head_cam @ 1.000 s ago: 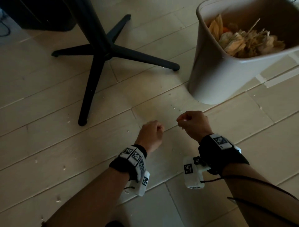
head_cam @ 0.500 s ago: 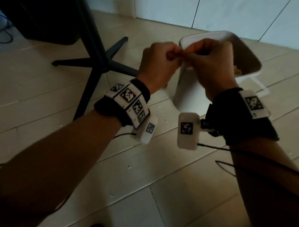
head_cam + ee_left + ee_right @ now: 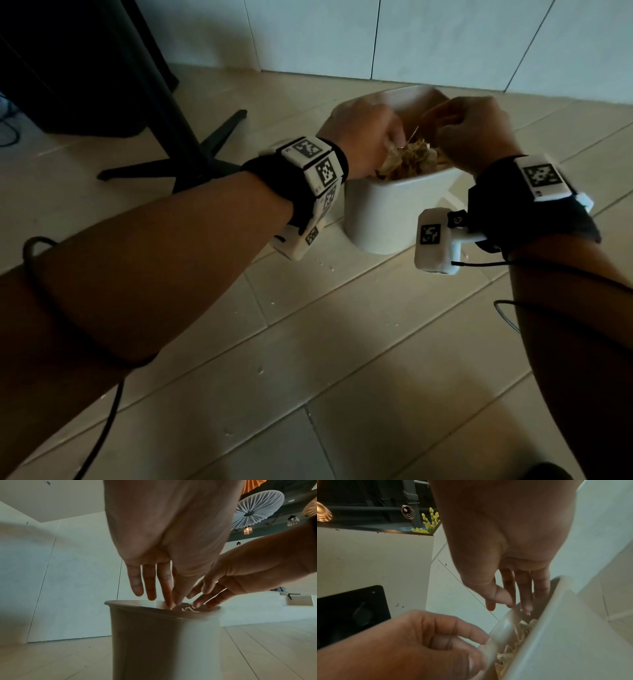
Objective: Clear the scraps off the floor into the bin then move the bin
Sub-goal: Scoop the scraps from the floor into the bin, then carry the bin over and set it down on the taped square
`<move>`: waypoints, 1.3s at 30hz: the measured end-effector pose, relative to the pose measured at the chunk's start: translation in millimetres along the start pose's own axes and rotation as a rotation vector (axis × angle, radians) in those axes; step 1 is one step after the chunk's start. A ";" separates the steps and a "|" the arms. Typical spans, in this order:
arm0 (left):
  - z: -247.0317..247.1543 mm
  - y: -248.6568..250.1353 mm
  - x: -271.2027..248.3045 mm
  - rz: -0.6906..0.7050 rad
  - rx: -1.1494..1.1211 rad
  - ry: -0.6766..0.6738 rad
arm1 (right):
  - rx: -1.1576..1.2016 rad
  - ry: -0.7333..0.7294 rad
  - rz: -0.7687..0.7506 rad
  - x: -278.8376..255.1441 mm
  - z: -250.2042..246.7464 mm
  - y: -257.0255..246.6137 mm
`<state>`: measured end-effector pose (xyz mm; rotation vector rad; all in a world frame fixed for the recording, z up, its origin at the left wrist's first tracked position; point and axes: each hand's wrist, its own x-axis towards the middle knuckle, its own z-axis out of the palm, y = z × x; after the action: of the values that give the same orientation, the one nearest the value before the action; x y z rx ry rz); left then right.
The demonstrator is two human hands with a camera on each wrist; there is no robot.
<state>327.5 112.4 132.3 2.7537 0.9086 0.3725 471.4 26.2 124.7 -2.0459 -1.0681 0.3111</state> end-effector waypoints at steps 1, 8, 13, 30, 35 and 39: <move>0.7 -0.2 0.7 -0.008 0.009 0.021 | -0.007 -0.003 -0.004 -0.9 0.6 0.4; 13.3 -8.6 -0.2 -0.020 0.031 -0.114 | -0.041 0.046 0.005 1.0 11.1 1.1; -1.3 -14.1 -5.6 -0.057 -0.126 0.002 | -0.069 -0.053 0.013 -0.4 8.2 5.4; 1.2 -77.0 -45.1 -0.435 -0.274 -0.038 | 0.341 0.262 0.392 -26.0 11.4 43.6; 6.3 -85.7 -52.7 -0.482 -0.111 -0.236 | 0.496 0.167 0.566 -34.2 21.9 32.8; 23.4 -104.8 -61.8 -0.514 0.147 -0.482 | 0.668 0.089 0.687 -38.3 30.0 29.6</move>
<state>228.8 154.3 70.2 2.4169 1.4690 -0.4394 449.1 2.7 77.9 -1.7077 -0.1177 0.7933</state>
